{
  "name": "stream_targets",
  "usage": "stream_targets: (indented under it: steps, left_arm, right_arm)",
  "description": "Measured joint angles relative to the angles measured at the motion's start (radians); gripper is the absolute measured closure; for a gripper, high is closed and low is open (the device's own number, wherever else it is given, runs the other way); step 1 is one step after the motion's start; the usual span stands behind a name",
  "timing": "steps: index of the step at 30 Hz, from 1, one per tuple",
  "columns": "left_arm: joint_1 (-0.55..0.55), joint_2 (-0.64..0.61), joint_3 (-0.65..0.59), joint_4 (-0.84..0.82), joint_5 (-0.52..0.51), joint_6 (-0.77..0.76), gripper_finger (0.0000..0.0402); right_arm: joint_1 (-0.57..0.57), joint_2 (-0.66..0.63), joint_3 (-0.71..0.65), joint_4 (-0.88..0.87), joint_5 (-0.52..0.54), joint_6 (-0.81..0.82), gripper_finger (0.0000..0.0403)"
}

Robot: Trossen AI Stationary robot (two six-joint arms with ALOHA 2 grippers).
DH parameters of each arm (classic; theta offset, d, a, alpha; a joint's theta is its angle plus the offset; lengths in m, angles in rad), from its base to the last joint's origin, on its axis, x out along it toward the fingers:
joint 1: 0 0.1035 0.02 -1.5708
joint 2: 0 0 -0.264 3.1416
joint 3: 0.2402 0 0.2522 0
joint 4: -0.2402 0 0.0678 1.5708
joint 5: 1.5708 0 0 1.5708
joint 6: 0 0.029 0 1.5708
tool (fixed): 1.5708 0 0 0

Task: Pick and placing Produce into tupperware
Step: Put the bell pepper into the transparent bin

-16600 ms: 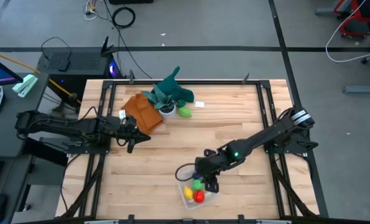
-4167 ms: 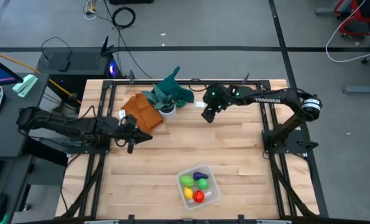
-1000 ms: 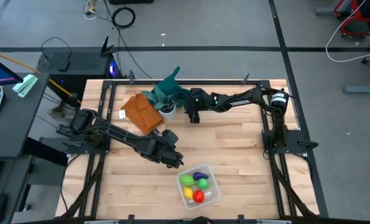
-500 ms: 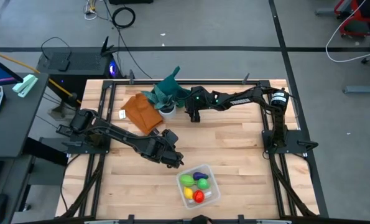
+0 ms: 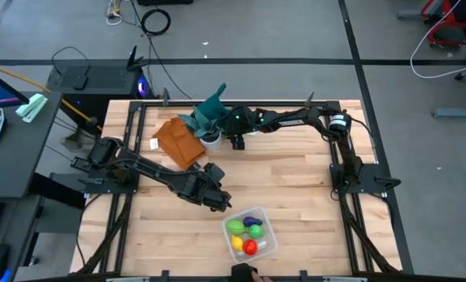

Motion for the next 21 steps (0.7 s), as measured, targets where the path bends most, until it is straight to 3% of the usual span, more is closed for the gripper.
stream_targets:
  steps: [13,21]
  left_arm:
    - [0.000,0.000,0.000,0.006,0.008,0.001,0.0397]
    - [0.000,0.000,0.000,0.009,0.011,0.000,0.0370]
  right_arm:
    - [-0.023,0.030,0.016,-0.071,-0.030,0.001,0.0121]
    - [-0.024,0.031,0.015,-0.075,-0.058,0.024,0.0121]
